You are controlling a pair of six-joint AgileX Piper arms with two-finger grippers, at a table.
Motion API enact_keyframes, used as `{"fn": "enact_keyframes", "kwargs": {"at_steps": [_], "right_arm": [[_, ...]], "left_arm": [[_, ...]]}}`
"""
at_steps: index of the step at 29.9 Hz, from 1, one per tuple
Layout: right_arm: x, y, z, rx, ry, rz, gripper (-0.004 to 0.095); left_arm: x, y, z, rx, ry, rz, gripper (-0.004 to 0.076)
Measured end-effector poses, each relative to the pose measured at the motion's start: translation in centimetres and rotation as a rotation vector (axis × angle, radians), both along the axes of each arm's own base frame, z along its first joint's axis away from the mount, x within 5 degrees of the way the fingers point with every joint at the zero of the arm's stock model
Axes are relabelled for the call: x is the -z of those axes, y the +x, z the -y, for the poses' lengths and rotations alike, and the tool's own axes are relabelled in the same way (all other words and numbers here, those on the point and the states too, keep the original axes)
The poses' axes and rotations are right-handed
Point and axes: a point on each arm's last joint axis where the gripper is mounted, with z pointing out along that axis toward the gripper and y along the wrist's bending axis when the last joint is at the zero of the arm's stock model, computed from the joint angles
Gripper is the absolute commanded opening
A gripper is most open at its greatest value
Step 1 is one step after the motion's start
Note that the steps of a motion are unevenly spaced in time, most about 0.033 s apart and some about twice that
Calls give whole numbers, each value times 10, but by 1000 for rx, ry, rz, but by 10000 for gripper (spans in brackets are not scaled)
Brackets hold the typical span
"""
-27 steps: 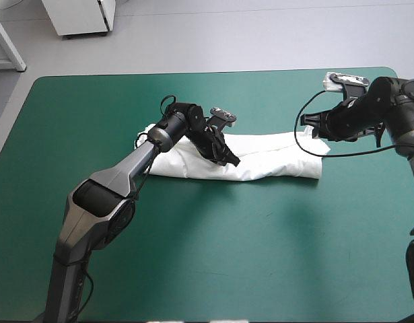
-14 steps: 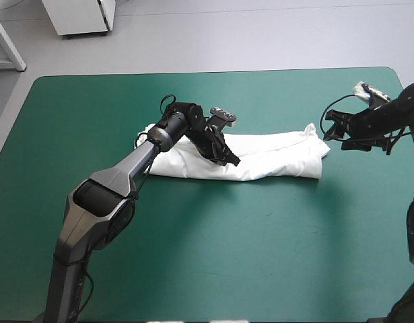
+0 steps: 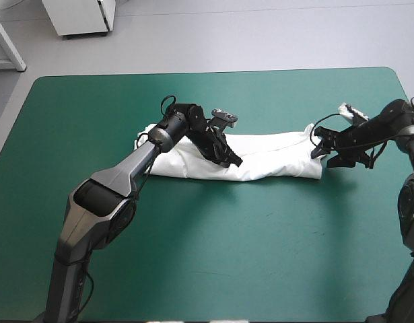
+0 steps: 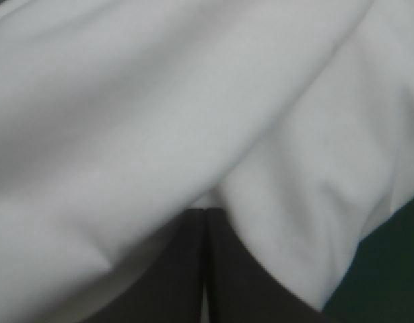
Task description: Fold the cloth
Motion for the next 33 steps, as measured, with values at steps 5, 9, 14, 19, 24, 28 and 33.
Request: {"fn": "enact_keyframes", "kwargs": {"at_steps": [5, 9, 14, 19, 24, 28, 33], "right_arm": [[10, -1, -20, -40, -30, 13, 525], [11, 0, -33, -73, -64, 19, 477], [17, 3, -51, -88, -108, -6, 158], [18, 3, -64, -117, -199, -18, -19], [13, 3, -68, -119, -218, -7, -19], [4, 3, -70, -130, -234, 19, -19], [-15, 0, -77, -151, -217, 36, -19]], "left_arm": [[1, 0, 0, 0, 0, -4, -9], [1, 0, 0, 0, -2, -6, -9], [1, 0, 0, 1, -1, -8, -9], [1, -1, 1, 4, -3, -21, -9], [1, -2, 1, 4, -4, -23, -9], [1, -2, 1, 4, -4, -25, -9], [1, -2, 1, 5, -4, -27, -9]]}}
